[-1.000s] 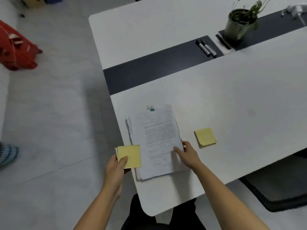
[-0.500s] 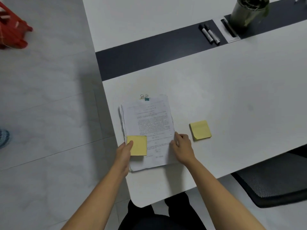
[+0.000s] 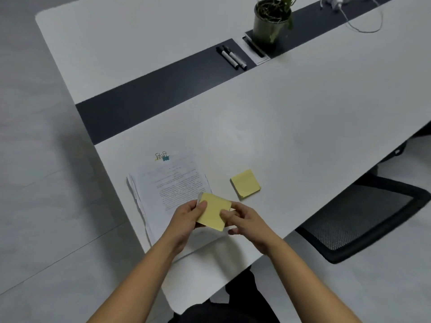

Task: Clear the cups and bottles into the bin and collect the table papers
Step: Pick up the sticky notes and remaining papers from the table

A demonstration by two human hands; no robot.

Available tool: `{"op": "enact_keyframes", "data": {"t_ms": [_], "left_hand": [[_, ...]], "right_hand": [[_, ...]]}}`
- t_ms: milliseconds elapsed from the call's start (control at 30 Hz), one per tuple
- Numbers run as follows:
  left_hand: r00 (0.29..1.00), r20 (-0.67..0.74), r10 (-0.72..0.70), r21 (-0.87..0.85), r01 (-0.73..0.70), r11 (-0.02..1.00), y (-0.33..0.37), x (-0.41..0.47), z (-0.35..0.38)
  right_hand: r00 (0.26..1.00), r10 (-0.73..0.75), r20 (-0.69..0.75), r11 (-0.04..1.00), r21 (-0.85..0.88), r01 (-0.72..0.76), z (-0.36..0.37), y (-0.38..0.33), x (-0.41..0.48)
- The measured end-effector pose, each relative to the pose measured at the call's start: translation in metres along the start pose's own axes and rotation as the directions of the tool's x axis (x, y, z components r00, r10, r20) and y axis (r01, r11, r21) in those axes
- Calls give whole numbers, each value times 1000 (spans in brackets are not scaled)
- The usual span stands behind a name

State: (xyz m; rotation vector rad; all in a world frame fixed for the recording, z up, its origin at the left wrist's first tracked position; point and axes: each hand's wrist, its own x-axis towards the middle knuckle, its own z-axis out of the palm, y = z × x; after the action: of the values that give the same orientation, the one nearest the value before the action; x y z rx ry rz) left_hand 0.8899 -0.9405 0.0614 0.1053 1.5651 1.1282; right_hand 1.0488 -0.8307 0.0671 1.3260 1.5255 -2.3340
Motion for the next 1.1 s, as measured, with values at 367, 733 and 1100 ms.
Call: {"op": "enact_keyframes", "data": {"t_ms": [367,733,1100], "left_hand": [[957,-76,279,948,-17,319,-40,29,-10],[981,-36,190,994,16,106,-58,32,-24],[900,-117,419,957,-9,289,-70,24,-37]], "right_hand": [[935,108,-338,938,346,16,-54,18,35],[746,-33,-665,996,-82,-29,-57,41,72],[807,-494,-324,455,-887,-78,-57,32,85]]}}
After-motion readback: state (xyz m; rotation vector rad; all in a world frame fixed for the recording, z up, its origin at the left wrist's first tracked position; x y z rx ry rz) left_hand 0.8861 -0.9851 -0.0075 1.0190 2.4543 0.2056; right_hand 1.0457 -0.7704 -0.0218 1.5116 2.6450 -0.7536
